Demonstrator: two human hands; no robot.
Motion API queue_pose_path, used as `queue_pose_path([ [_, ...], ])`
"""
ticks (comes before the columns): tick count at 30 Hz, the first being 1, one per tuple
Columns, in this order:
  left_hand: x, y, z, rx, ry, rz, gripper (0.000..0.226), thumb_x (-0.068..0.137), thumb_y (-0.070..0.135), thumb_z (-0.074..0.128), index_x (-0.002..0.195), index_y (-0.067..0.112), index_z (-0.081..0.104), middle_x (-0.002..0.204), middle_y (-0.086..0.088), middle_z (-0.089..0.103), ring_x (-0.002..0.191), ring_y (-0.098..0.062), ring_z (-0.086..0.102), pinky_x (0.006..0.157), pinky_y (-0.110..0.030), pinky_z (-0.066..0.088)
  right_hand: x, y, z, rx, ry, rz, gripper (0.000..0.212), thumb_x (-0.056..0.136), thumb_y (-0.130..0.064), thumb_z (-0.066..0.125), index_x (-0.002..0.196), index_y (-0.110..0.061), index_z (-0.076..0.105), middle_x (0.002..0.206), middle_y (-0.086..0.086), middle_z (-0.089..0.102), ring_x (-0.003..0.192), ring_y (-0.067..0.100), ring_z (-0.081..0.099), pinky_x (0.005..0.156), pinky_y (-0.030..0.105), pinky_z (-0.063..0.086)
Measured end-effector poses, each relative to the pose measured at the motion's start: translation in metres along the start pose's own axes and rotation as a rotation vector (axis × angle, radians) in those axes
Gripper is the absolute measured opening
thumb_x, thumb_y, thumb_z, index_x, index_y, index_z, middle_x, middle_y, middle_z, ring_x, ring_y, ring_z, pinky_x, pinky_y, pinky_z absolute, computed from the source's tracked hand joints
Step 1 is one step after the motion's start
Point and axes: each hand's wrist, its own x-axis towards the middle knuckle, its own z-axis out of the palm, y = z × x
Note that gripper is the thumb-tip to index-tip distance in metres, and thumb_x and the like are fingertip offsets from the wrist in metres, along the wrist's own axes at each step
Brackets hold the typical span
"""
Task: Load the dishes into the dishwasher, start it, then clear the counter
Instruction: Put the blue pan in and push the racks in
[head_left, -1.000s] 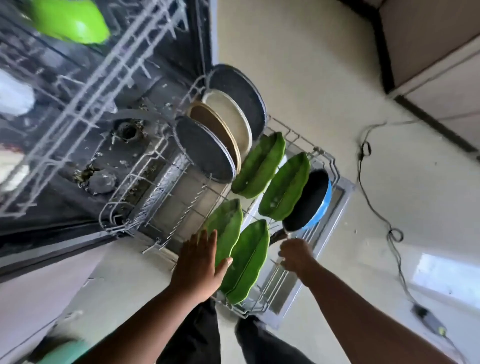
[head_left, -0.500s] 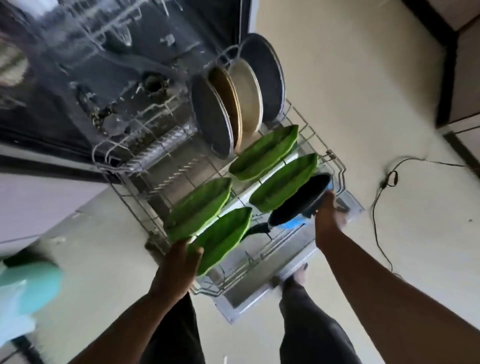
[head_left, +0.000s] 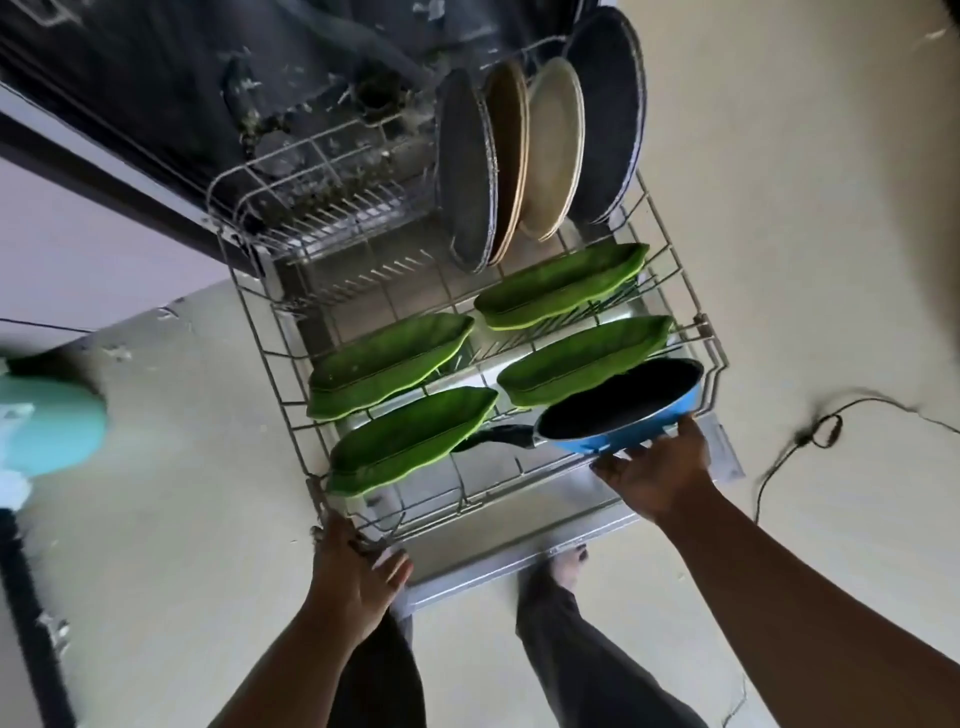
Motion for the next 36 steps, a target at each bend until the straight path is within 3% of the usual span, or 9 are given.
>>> queue_pose_path([
  [6,0.018,-0.003,0.008,-0.215,0.040,-0.005,0.047,0.093,0.058,0.044,0.100,0.013,0.055,0.102,-0.012,0.057,0.092,-0.029,0.058,0.075,-0.036,0.052,0.006,-0.003,-0.003,-0.073,-0.023,-0.004,0.059,0.093,-0.055,0.036,0.138,-0.018,0.041,0.134,0.014,0.050,0.115,0.038,0.054,0.101,0.049,0.039],
  [10,0.027,-0.005,0.001,-0.369,-0.020,0.028,0.062,0.085,0.061,0.057,0.119,0.009,0.051,0.108,-0.021,0.064,0.124,-0.040,0.052,0.105,-0.056,0.039,0.009,-0.003,0.002,-0.045,-0.030,-0.022,0.039,0.096,-0.039,0.035,0.119,-0.014,0.054,0.125,0.014,0.056,0.109,0.033,0.056,0.101,0.051,0.039],
  [15,0.027,0.018,0.014,-0.405,0.027,0.051,0.081,0.084,0.062,0.055,0.142,0.011,0.032,0.120,-0.016,0.049,0.127,-0.041,0.046,0.107,-0.056,0.034,0.013,-0.007,0.026,-0.052,-0.086,-0.039,0.030,0.098,-0.031,0.031,0.104,-0.013,0.055,0.113,0.015,0.056,0.095,0.033,0.056,0.096,0.046,0.042],
  [18,0.028,0.044,0.029,-0.382,-0.062,0.090,0.099,0.049,0.059,0.084,0.127,0.011,0.046,0.127,-0.020,0.050,0.118,-0.039,0.052,0.100,-0.051,0.044,0.016,-0.012,0.058,-0.055,-0.126,-0.067,0.030,0.098,-0.028,0.030,0.099,-0.013,0.056,0.107,0.015,0.060,0.092,0.033,0.057,0.078,0.043,0.047],
  [21,0.037,0.074,0.038,-0.409,-0.169,0.196,0.124,0.001,0.047,0.094,0.112,0.011,0.054,0.117,-0.020,0.058,0.108,-0.037,0.058,0.098,-0.051,0.045,0.024,-0.017,0.096,-0.055,-0.189,-0.092,0.034,0.099,-0.027,0.030,0.102,-0.012,0.060,0.111,0.016,0.063,0.103,0.037,0.059,0.096,0.052,0.043],
  [25,0.054,0.117,0.056,-0.399,-0.243,0.247,0.105,0.041,0.055,0.086,0.127,0.007,0.048,0.118,-0.022,0.058,0.110,-0.040,0.057,0.104,-0.051,0.038,0.037,-0.027,0.148,-0.056,-0.250,-0.131,0.035,0.099,-0.028,0.031,0.108,-0.014,0.062,0.110,0.015,0.066,0.104,0.035,0.061,0.094,0.052,0.044],
  [28,0.064,0.149,0.072,-0.406,-0.347,0.288,0.094,0.047,0.057,0.084,0.119,0.006,0.051,0.122,-0.024,0.057,0.113,-0.042,0.058,0.106,-0.050,0.038,0.047,-0.034,0.190,-0.067,-0.304,-0.160,0.036,0.100,-0.030,0.032,0.114,-0.015,0.061,0.118,0.017,0.063,0.104,0.034,0.062,0.094,0.053,0.046],
  [31,0.079,0.181,0.088,-0.405,-0.376,0.348,0.064,0.077,0.061,0.060,0.112,0.007,0.053,0.133,-0.022,0.051,0.124,-0.040,0.051,0.111,-0.049,0.033,0.054,-0.039,0.233,-0.094,-0.345,-0.195,0.036,0.099,-0.034,0.033,0.105,-0.015,0.062,0.118,0.014,0.063,0.098,0.030,0.064,0.085,0.050,0.052],
  [36,0.104,0.233,0.115,-0.294,-0.452,0.455,0.071,0.078,0.061,0.059,0.124,0.007,0.052,0.116,-0.015,0.055,0.090,-0.028,0.057,0.094,-0.043,0.044,0.067,-0.050,0.299,-0.110,-0.417,-0.239,0.044,0.099,-0.038,0.032,0.127,-0.016,0.057,0.119,0.013,0.065,0.103,0.028,0.064,0.094,0.047,0.047],
])
